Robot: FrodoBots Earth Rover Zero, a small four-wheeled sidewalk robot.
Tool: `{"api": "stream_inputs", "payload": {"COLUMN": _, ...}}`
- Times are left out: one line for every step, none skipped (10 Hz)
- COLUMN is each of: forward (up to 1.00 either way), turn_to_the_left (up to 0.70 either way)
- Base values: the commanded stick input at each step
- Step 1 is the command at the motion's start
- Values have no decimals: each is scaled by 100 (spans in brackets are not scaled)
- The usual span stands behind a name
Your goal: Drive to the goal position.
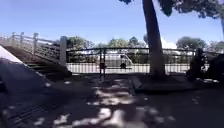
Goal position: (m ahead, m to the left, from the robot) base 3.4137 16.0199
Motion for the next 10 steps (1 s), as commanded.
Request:
{"api": "stream_inputs", "payload": {"forward": 45, "turn_to_the_left": 0}}
{"api": "stream_inputs", "payload": {"forward": 45, "turn_to_the_left": 3}}
{"api": "stream_inputs", "payload": {"forward": 45, "turn_to_the_left": 24}}
{"api": "stream_inputs", "payload": {"forward": 45, "turn_to_the_left": 27}}
{"api": "stream_inputs", "payload": {"forward": 45, "turn_to_the_left": 27}}
{"api": "stream_inputs", "payload": {"forward": 45, "turn_to_the_left": 27}}
{"api": "stream_inputs", "payload": {"forward": 45, "turn_to_the_left": 16}}
{"api": "stream_inputs", "payload": {"forward": 45, "turn_to_the_left": 3}}
{"api": "stream_inputs", "payload": {"forward": 45, "turn_to_the_left": 0}}
{"api": "stream_inputs", "payload": {"forward": 45, "turn_to_the_left": 0}}
